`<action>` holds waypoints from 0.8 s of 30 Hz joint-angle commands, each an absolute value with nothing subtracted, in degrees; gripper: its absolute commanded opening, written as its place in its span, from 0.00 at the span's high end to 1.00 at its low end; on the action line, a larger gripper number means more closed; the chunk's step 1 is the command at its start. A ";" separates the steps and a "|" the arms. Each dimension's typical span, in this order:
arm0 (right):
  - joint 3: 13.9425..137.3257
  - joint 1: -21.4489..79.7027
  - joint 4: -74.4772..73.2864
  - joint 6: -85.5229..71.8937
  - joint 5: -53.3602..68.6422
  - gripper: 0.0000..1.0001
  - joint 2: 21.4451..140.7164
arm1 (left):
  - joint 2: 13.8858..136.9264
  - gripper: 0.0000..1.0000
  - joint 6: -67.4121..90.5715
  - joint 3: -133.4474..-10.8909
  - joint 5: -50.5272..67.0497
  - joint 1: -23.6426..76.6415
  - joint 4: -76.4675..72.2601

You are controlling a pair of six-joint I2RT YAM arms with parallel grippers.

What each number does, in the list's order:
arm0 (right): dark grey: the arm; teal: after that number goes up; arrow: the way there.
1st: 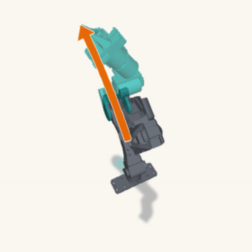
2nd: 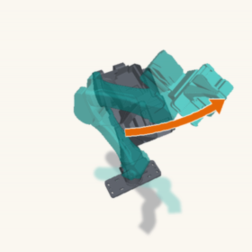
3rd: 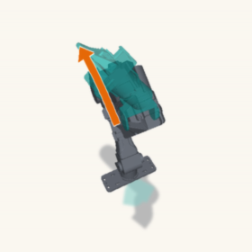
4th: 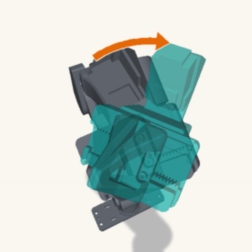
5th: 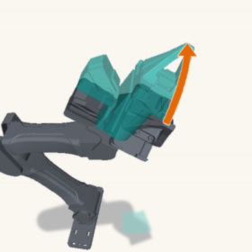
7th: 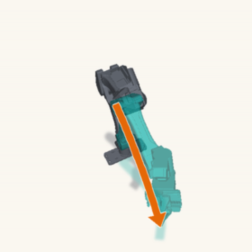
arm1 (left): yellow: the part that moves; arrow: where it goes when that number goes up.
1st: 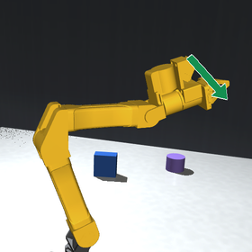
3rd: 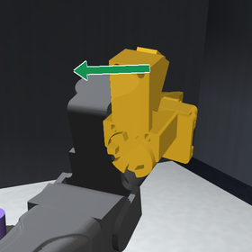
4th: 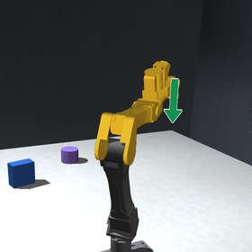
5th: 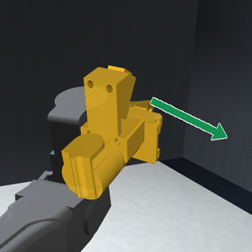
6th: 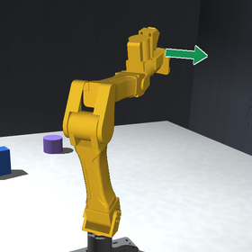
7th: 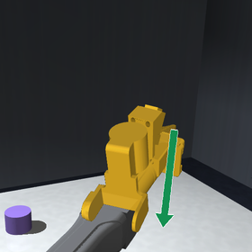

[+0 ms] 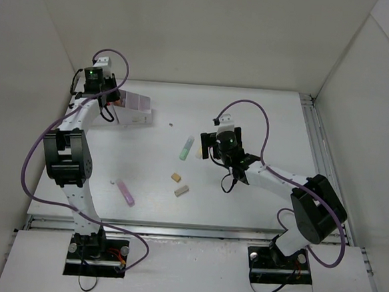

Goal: Sort the stationery into containers
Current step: Place the pen in the storage box.

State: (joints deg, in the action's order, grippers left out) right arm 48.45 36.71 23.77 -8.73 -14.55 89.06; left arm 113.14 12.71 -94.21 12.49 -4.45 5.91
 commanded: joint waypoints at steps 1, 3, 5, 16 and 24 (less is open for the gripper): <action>50.36 36.21 26.72 -8.17 -15.82 0.02 88.42 | 108.72 1.00 14.15 -97.29 15.91 -3.61 2.02; 50.36 36.04 26.81 -8.00 -15.91 0.02 88.50 | 108.63 1.00 14.33 -97.29 16.00 -3.60 1.41; 50.54 36.04 26.89 -7.82 -15.65 0.02 88.50 | 108.55 1.00 14.41 -97.38 16.87 -3.60 0.97; 50.89 36.04 27.16 -7.03 -14.86 0.02 88.77 | 107.85 1.00 14.68 -97.30 18.54 -3.60 -1.58; 51.33 35.95 27.51 -7.21 -13.97 0.02 89.30 | 99.59 1.00 13.45 -96.24 15.39 -3.60 -0.44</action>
